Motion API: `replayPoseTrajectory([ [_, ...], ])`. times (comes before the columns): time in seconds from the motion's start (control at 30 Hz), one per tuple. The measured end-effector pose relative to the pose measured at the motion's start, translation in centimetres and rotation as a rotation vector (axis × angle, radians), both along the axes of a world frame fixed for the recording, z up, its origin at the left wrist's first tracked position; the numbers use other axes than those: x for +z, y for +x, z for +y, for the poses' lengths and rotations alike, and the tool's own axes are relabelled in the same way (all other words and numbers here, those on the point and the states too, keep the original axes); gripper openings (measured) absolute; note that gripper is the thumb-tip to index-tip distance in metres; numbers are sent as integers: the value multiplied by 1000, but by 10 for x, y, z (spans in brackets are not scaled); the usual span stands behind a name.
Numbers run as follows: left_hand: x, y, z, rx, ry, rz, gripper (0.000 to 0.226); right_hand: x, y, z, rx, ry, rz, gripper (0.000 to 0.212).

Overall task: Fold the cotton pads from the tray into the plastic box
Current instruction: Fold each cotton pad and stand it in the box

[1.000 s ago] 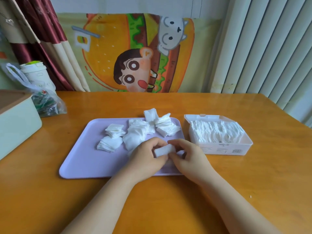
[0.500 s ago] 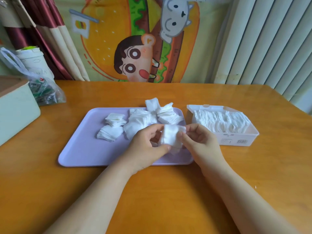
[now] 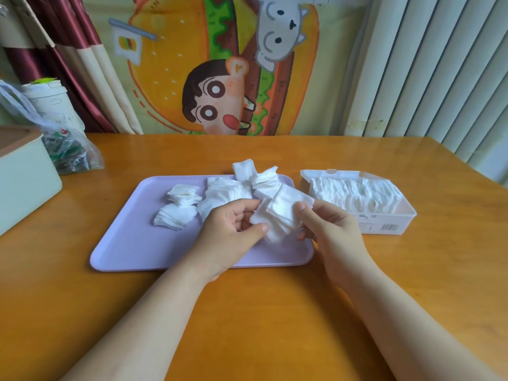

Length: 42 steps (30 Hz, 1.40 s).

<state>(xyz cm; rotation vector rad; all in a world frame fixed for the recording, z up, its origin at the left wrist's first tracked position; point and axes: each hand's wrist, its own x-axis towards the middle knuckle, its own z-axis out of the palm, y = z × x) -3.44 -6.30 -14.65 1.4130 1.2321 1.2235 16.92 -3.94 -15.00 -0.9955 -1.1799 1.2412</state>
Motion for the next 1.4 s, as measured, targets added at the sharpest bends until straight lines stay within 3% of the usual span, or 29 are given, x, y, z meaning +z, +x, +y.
replayPoseTrajectory([
  [0.1, 4, 0, -1, 48, -10, -12, 23, 0, -1, -1, -60, -12, 15, 23],
  [0.23, 7, -2, -1, 126, -13, -113, 8, 2, -2, -4, -128, 24, -105, 9],
  [0.37, 10, -7, -1, 113, 30, -270, 30, 5, -3, -6, -171, 30, -132, 8],
  [0.43, 12, -5, -3, 38, 15, -282, 23, 6, -5, -8, -144, 32, -140, 9],
  [0.5, 11, -2, -4, -1, 6, -224, 11, 6, -7, -10, -78, 30, -117, 10],
  [0.7, 7, 3, -3, 11, -26, -111, 12, 11, -11, -16, 106, -15, -5, 16],
  [0.8, 7, 6, -4, 44, -1, -75, 3, 11, -10, -16, 105, -26, 12, 16],
  [0.97, 8, 2, -3, 180, -29, -56, 13, 8, -9, -12, -27, -24, -24, 11],
  [1.07, 8, -5, 0, 313, 2, 126, 12, 8, -5, -10, -133, 9, -56, 9],
  [1.17, 6, -2, -1, 267, -49, 270, 21, 9, -4, -10, -126, 1, 26, 12],
  [1.23, 6, 2, -3, 259, 9, 308, 14, 9, -6, -11, -71, -8, 69, 16],
  [1.3, 8, 5, -4, 258, 71, 230, 9, 8, -6, -10, -21, -18, 88, 19],
  [1.4, 10, 11, -5, 154, 12, -6, 12, 8, -6, -10, 34, -42, 120, 16],
])
